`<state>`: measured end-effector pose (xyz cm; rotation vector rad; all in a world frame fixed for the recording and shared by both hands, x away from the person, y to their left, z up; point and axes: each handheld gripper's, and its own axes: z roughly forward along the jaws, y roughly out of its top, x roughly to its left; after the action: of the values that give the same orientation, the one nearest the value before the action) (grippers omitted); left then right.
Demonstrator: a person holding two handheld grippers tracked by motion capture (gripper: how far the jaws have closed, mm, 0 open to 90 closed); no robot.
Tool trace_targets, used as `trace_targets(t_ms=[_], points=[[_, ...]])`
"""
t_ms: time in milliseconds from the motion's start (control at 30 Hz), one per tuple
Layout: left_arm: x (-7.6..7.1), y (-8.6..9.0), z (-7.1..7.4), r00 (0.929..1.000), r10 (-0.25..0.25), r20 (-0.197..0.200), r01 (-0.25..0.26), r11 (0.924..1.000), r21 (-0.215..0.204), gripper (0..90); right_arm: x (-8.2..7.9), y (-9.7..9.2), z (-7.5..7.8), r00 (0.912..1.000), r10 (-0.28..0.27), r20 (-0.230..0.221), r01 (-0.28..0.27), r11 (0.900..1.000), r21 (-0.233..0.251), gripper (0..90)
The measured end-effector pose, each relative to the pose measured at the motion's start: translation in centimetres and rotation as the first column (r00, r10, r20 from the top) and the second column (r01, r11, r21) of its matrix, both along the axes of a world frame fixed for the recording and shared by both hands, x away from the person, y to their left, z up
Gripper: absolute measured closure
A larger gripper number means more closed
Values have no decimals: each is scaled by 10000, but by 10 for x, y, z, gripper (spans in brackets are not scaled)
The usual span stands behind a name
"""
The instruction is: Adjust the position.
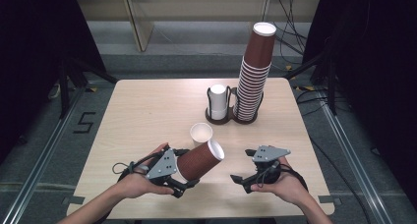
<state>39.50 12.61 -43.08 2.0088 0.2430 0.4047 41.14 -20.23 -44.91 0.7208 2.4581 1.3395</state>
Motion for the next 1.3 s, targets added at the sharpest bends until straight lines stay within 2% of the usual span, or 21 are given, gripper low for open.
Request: trace_targets(t_ms=[100, 133, 233, 300, 400, 433, 500, 533, 567, 633, 667, 700, 800, 967, 1033, 1067, 1133, 1167, 1233, 1267, 1300], points=[[2, 3, -1, 10000, -64, 39, 63, 9995, 301, 104, 0, 1, -1, 10000, 49, -37, -49, 10000, -76, 12], [2, 2, -2, 10000, -93, 3, 93, 9996, 265, 104, -1, 1, -1, 9999, 103, -44, -104, 9999, -123, 12], [3, 3, -2, 9995, -318, -58, 321, 9980, 541, 106, 0, 2, -2, 9995, 278, 133, -274, 9991, -323, 13], [4, 2, -1, 9991, -428, -20, 428, 9956, 839, 107, -2, 3, -3, 9994, 359, 13, -358, 9987, -349, 21], [4, 0, 0, 9989, -478, -16, 478, 9958, 778, 106, -1, 5, -3, 9974, 721, 80, -717, 9964, -443, 40], [5, 1, 1, 9987, -510, 41, 504, 9944, 925, 106, -2, 5, -3, 9972, 746, -49, -747, 9961, -469, 41], [5, -1, 2, 9986, -519, 26, 515, 9946, 900, 106, -1, 7, -3, 9963, 857, 71, -850, 9943, -648, 41], [5, -1, 2, 9984, -561, 11, 557, 9936, 987, 106, -2, 8, -2, 9970, 773, -98, -777, 9951, -619, 41], [5, -1, 3, 9985, -546, 63, 537, 9935, 1002, 106, 1, 8, -2, 9947, 1029, 90, -1020, 9922, -723, 41], [5, -1, 3, 9988, -468, 110, 455, 9941, 982, 106, 0, 10, 0, 9950, 976, -194, -988, 9917, -825, 43], [6, -1, 3, 9990, -432, 138, 416, 9943, 985, 106, 3, 11, 0, 9928, 1195, 63, -1185, 9888, -907, 45], [6, 0, 3, 9991, -398, 156, 381, 9945, 978, 106, 1, 12, 1, 9936, 1123, -99, -1127, 9886, -1000, 46], [6, 1, 3, 9990, -430, 89, 417, 9924, 1157, 106, 4, 15, 3, 9879, 1545, 96, -1521, 9805, -1247, 47], [6, 2, 4, 9980, -622, 56, 608, 9874, 1459, 106, 5, 15, 7, 9835, 1796, 238, -1746, 9748, -1391, 54], [7, 1, 4, 9975, -709, 69, 690, 9851, 1577, 106, 3, 16, 8, 9846, 1750, -3, -1734, 9754, -1364, 55], [7, 0, 3, 9973, -727, 77, 706, 9847, 1592, 106, 6, 17, 8, 9786, 2040, 260, -1978, 9685, -1510, 55], [7, -2, 2, 9966, -829, 17, 813, 9809, 1765, 106, 5, 18, 8, 9760, 2151, 345, -2066, 9642, -1660, 54], [7, -3, 1, 9961, -887, 18, 869, 9785, 1871, 106, 6, 19, 8, 9715, 2341, 364, -2251, 9599, -1674, 54], [7, -6, 0, 9951, -984, -6, 965, 9743, 2036, 107, 4, 21, 9, 9704, 2405, 238, -2329, 9569, -1735, 52], [6, -7, 0, 9943, -1065, -56, 1049, 9683, 2265, 107, 4, 22, 9, 9682, 2491, 236, -2411, 9540, -1783, 52], [6, -8, -1, 9941, -1080, -42, 1063, 9703, 2175, 107, 4, 23, 11, 9634, 2652, 381, -2532, 9477, -1943, 51]])
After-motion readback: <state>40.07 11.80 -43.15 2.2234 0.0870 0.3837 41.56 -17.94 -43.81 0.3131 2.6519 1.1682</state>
